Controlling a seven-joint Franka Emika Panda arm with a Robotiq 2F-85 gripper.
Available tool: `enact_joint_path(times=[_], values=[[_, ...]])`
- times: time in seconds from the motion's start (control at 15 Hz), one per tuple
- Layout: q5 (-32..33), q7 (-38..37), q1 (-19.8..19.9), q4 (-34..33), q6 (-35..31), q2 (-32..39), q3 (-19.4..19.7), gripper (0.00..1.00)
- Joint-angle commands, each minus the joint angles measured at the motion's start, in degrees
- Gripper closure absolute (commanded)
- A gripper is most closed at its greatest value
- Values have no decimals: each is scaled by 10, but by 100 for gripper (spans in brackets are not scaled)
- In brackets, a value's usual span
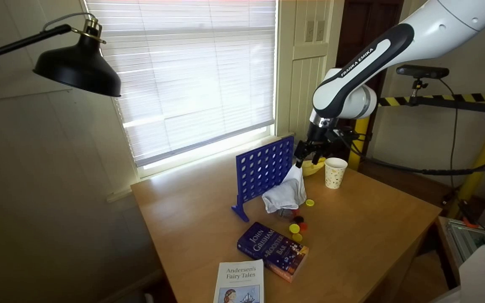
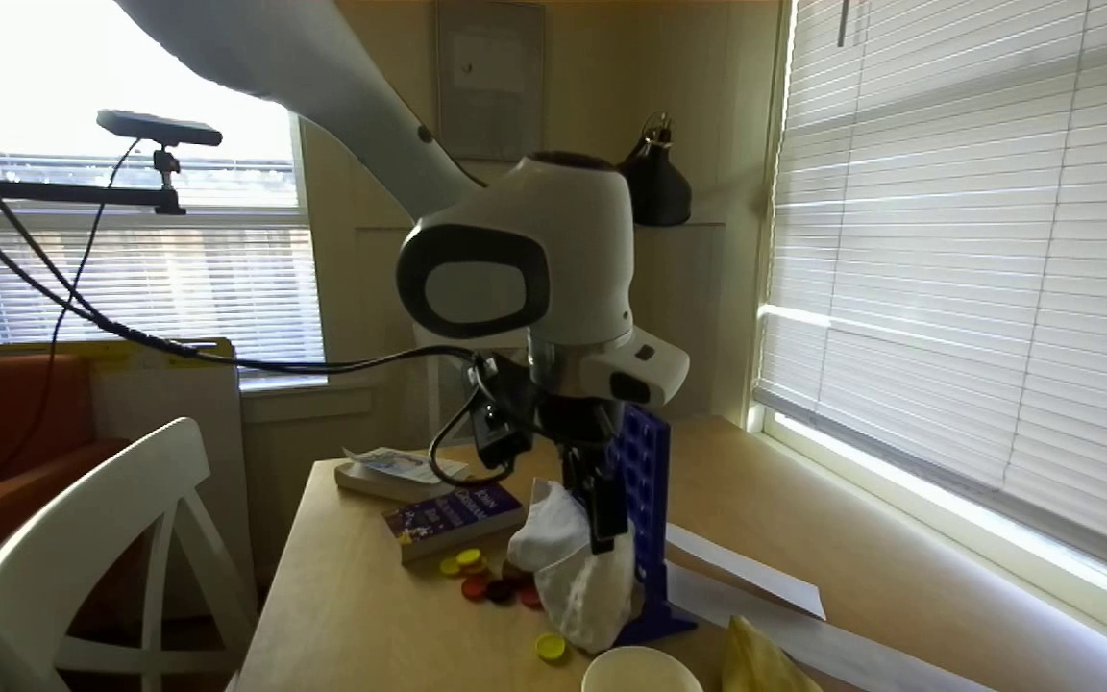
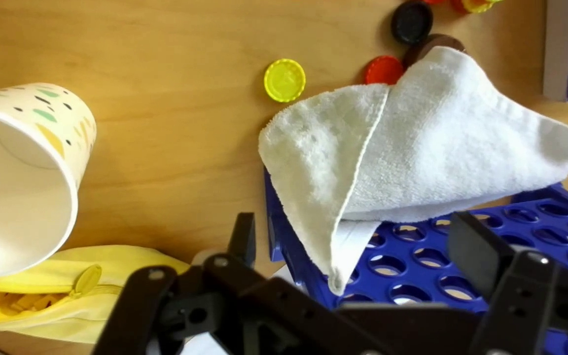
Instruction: Hang the white towel over the blue gameboard.
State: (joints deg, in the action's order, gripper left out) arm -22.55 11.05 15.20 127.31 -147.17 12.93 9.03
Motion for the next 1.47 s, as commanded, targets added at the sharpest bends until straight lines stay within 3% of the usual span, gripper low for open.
enact_joint_path(times=[0.0,0.07,0.2,0.4,0.47,0.67,0.87,0.93,1.07,1.4], values=[[-29,39,12,-9,-42,24,-21,0],[-32,45,14,-11,-54,28,-26,0],[-36,54,17,-13,-73,37,-37,19],[-36,59,23,-17,-95,48,-51,35],[-33,60,24,-17,-103,51,-55,36],[-25,63,31,-21,-127,62,-63,24],[-18,64,38,-27,-144,74,-69,32],[-25,71,33,-28,-150,77,-63,51],[-19,69,32,-28,-154,82,-61,57],[31,21,20,-9,-147,66,-45,94]])
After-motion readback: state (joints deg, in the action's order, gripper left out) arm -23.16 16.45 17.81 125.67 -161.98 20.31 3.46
